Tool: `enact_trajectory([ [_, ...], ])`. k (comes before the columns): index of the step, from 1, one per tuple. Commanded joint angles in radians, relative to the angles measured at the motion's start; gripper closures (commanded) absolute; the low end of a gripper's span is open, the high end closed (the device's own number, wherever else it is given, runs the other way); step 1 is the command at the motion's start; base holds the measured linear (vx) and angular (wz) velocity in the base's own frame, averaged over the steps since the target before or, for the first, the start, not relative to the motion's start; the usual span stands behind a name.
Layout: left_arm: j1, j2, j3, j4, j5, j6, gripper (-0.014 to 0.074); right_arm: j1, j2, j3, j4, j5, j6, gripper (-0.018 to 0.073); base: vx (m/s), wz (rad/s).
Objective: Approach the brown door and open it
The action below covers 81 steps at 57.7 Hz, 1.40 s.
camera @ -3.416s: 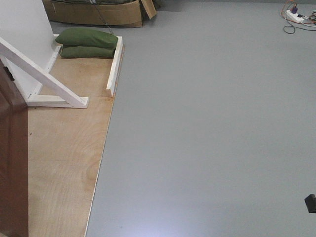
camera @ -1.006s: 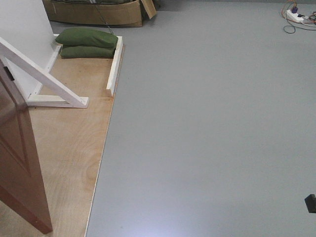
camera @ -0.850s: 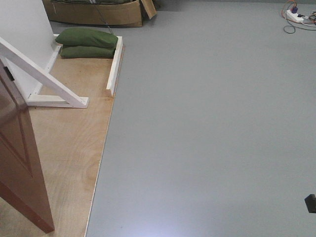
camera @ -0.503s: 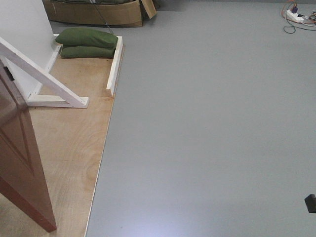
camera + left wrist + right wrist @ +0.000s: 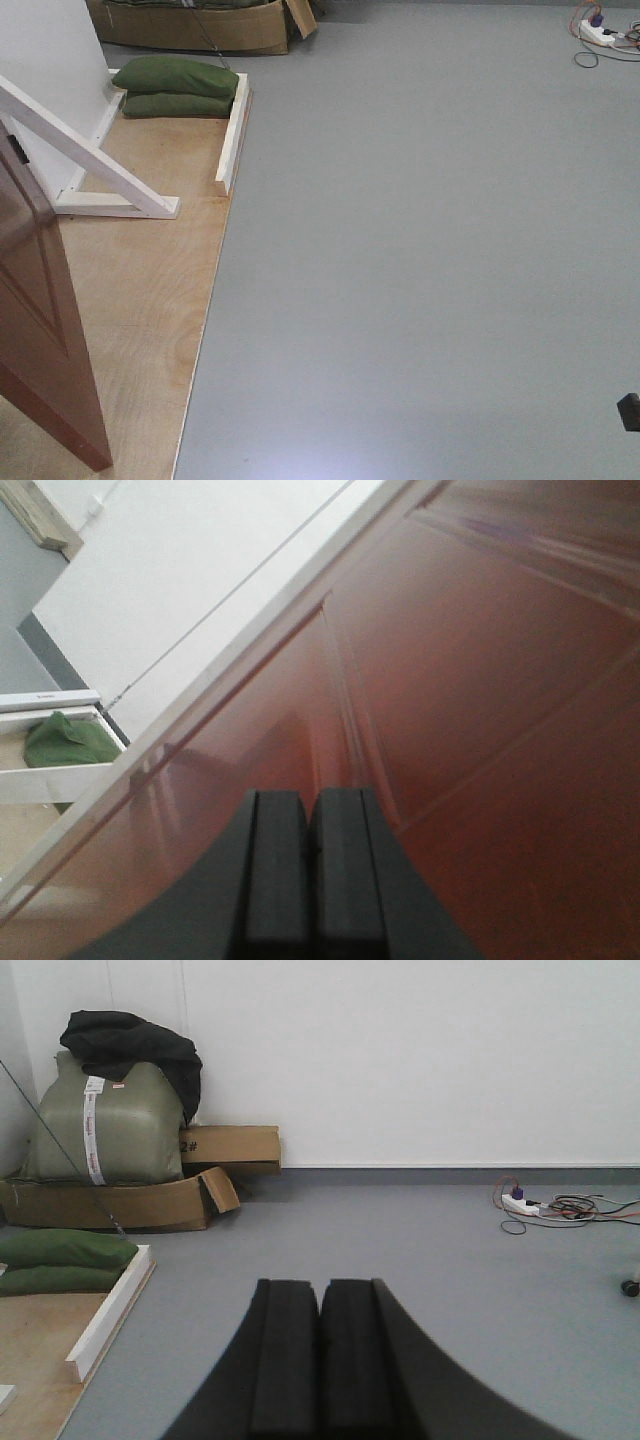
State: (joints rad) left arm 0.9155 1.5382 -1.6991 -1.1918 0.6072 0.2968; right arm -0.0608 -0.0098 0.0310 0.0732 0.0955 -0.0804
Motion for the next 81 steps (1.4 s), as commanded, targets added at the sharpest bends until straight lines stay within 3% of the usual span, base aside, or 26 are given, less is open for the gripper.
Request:
enact_trajectory([
  [1,-0.030,-0.036,-0.036,-0.032,-0.024,-0.006,0.0600,-0.005,-0.013,0.007,-0.007,-0.077,-0.005,0.0559,0.00,0.00],
  [33,-0.169,-0.033,-0.036,-0.040,0.050,-0.006,0.0600,-0.005,-0.013,0.007,-0.007,-0.077,-0.005,0.0559,0.00,0.00],
  [59,-0.255,-0.045,-0.036,-0.250,0.062,-0.006,0.0600,-0.005,-0.013,0.007,-0.007,-0.077,-0.005,0.0559,0.00,0.00],
  [81,-0.380,-0.045,-0.036,-0.271,0.053,-0.006,0.0600,-0.005,-0.013,0.007,-0.007,-0.077,-0.005,0.0559,0.00,0.00],
])
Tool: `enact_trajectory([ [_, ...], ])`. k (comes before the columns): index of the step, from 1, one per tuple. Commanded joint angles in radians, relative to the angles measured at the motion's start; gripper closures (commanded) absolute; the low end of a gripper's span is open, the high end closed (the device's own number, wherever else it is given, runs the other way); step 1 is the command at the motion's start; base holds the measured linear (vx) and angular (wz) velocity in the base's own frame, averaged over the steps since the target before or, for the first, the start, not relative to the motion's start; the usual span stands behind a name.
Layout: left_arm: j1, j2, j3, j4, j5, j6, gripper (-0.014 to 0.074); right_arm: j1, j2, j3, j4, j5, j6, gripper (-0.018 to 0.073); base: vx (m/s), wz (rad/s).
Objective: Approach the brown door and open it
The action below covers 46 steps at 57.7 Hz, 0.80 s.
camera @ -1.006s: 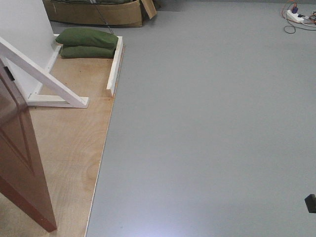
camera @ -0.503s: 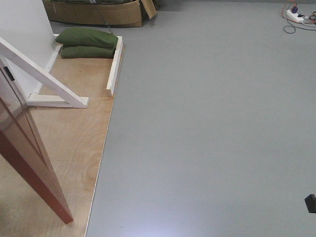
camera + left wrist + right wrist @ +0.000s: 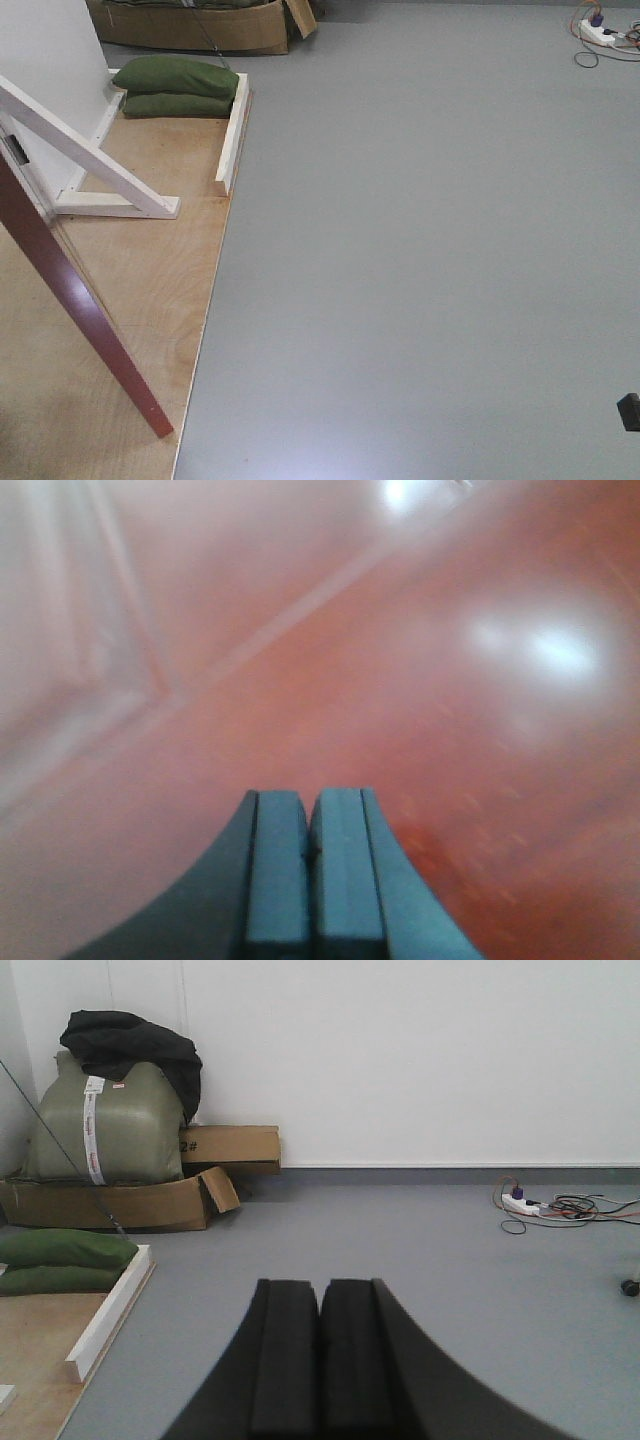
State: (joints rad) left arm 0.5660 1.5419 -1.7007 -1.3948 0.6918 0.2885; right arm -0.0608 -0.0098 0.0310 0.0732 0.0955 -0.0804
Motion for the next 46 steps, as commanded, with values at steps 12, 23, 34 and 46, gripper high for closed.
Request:
enact_trajectory([
  [12,-0.098,-0.049,-0.034,-0.068,-0.040,0.002,0.0600,-0.005,-0.013,0.007,-0.007,-0.077,-0.005,0.0559,0.00,0.00],
  [23,-0.108,-0.049,-0.034,-0.064,-0.042,0.005,0.0600,-0.005,-0.013,0.007,-0.007,-0.077,-0.005,0.0559,0.00,0.00],
  [34,-0.108,-0.049,-0.034,-0.064,-0.044,0.005,0.0600,-0.005,-0.013,0.007,-0.007,-0.077,-0.005,0.0559,0.00,0.00],
  [46,-0.108,-0.049,-0.034,-0.064,-0.044,0.005,0.0600,-0.005,-0.013,0.007,-0.007,-0.077,-0.005,0.0559,0.00,0.00],
])
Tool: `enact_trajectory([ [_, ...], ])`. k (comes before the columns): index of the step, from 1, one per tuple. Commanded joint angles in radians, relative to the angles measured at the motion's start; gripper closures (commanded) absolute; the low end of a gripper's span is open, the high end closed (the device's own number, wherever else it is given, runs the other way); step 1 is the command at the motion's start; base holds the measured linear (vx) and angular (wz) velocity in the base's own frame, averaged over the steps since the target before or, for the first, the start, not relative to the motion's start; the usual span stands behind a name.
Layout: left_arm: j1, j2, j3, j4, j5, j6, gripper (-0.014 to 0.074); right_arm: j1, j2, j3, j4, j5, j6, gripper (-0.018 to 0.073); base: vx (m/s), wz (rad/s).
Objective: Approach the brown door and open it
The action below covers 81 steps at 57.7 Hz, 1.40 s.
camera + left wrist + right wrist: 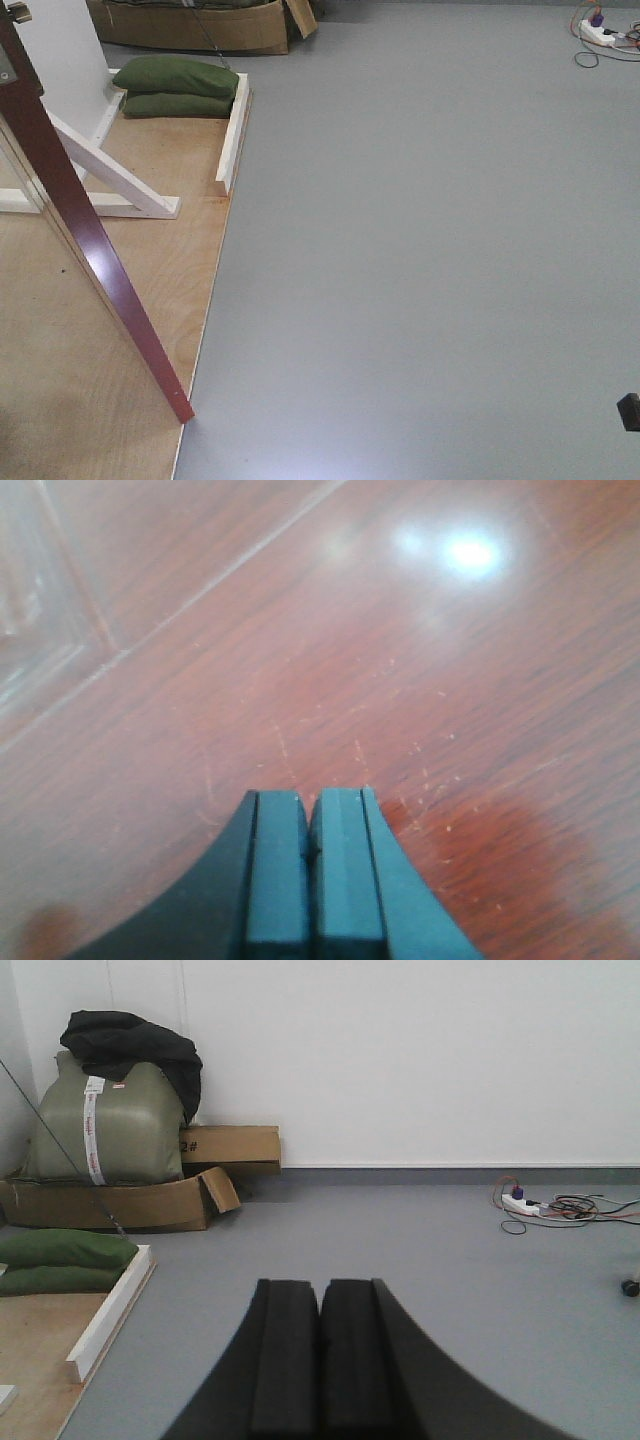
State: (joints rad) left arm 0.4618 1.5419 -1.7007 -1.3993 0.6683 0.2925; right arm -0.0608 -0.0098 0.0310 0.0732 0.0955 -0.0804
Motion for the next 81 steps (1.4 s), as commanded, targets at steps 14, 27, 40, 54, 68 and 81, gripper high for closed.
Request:
enact_trajectory([
  [14,-0.004,-0.049,-0.034,-0.059,-0.021,0.001,0.0600,-0.005,-0.013,0.007,-0.007,-0.077,-0.005,0.0559,0.00,0.00],
  [27,-0.004,-0.049,-0.034,-0.059,-0.021,0.001,0.0600,-0.005,-0.013,0.007,-0.007,-0.077,-0.005,0.0559,0.00,0.00],
  [40,-0.004,-0.049,-0.034,-0.059,-0.021,0.001,0.0600,-0.005,-0.013,0.007,-0.007,-0.077,-0.005,0.0559,0.01,-0.02],
  [54,-0.004,-0.049,-0.034,-0.059,-0.021,0.001,0.0600,-0.005,-0.013,0.007,-0.007,-0.077,-0.005,0.0559,0.02,-0.02],
  [68,-0.004,-0.049,-0.034,-0.059,-0.021,0.001,0.0600,-0.005,-0.013,0.007,-0.007,-0.077,-0.005,0.0559,0.03,-0.03],
  [81,-0.004,-0.049,-0.034,-0.059,-0.021,0.001,0.0600,-0.005,-0.013,0.007,-0.007,-0.077,-0.005,0.0559,0.06,-0.05],
])
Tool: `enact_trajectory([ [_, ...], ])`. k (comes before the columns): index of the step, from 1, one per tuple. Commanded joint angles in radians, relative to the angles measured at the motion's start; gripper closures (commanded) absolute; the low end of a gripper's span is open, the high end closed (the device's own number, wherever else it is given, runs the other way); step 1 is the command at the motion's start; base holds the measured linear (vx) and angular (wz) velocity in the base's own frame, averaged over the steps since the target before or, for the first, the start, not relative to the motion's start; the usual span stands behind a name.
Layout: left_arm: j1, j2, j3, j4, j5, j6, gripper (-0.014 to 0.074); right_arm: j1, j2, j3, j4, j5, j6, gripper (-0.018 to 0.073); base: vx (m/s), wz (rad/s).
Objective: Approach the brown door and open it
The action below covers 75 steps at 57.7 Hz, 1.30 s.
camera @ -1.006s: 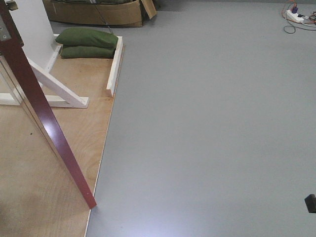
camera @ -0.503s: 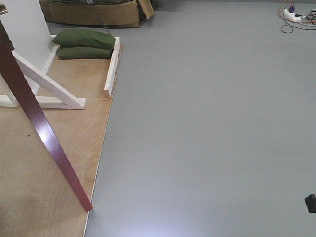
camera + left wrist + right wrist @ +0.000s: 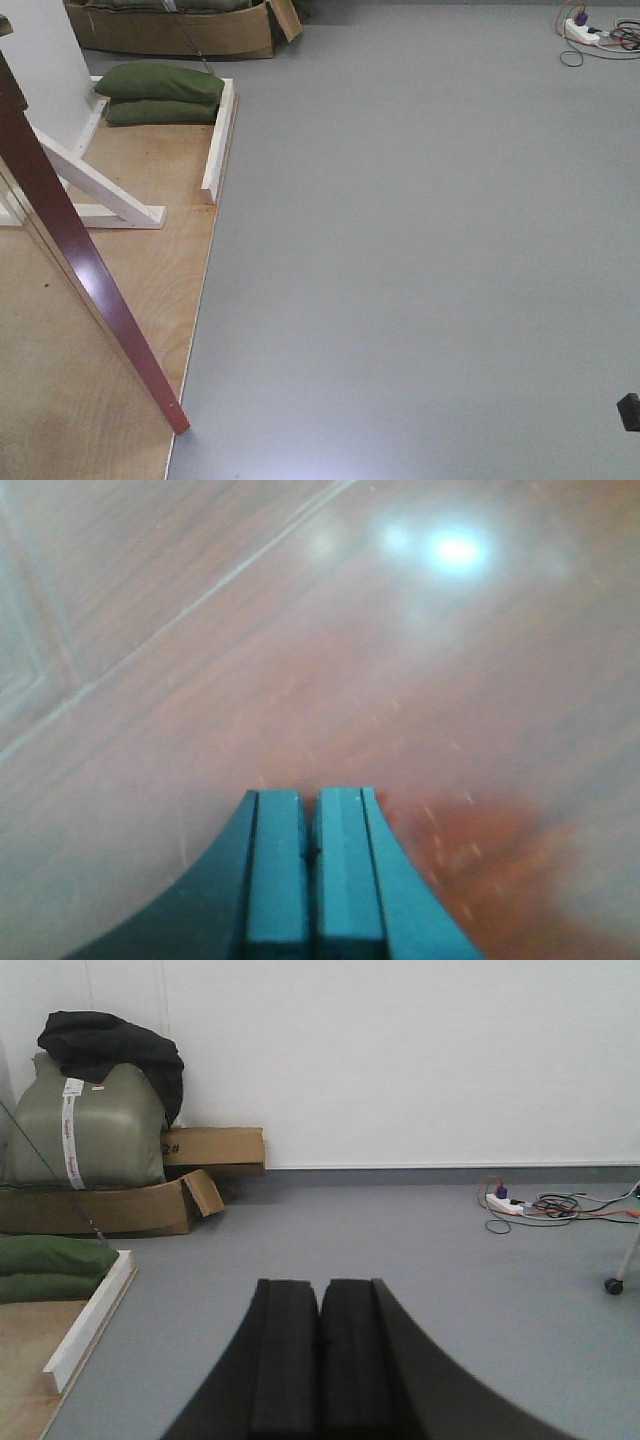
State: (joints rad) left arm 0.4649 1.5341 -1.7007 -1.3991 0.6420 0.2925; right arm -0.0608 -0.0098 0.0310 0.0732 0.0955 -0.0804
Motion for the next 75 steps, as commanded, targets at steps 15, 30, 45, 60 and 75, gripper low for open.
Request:
enact_trajectory([
  [15,-0.007,-0.041,-0.034,-0.059,0.006,0.001,0.0600,-0.005,-0.013,0.007,-0.007,-0.077,-0.005,0.0559,0.09,-0.07],
  [30,-0.007,-0.041,-0.034,-0.059,0.006,0.001,0.0600,-0.005,-0.013,0.007,-0.007,-0.077,-0.005,0.0559,0.12,-0.07],
  [45,-0.007,-0.041,-0.034,-0.059,0.006,0.001,0.0600,-0.005,-0.013,0.007,-0.007,-0.077,-0.005,0.0559,0.15,-0.04],
  [60,-0.007,-0.041,-0.034,-0.059,0.006,0.001,0.0600,-0.005,-0.013,0.007,-0.007,-0.077,-0.005,0.0559,0.17,0.00],
  [75,-0.007,-0.041,-0.034,-0.059,0.006,0.001,0.0600,-0.005,-0.013,0.007,-0.007,-0.077,-0.005,0.0559,0.18,0.02],
])
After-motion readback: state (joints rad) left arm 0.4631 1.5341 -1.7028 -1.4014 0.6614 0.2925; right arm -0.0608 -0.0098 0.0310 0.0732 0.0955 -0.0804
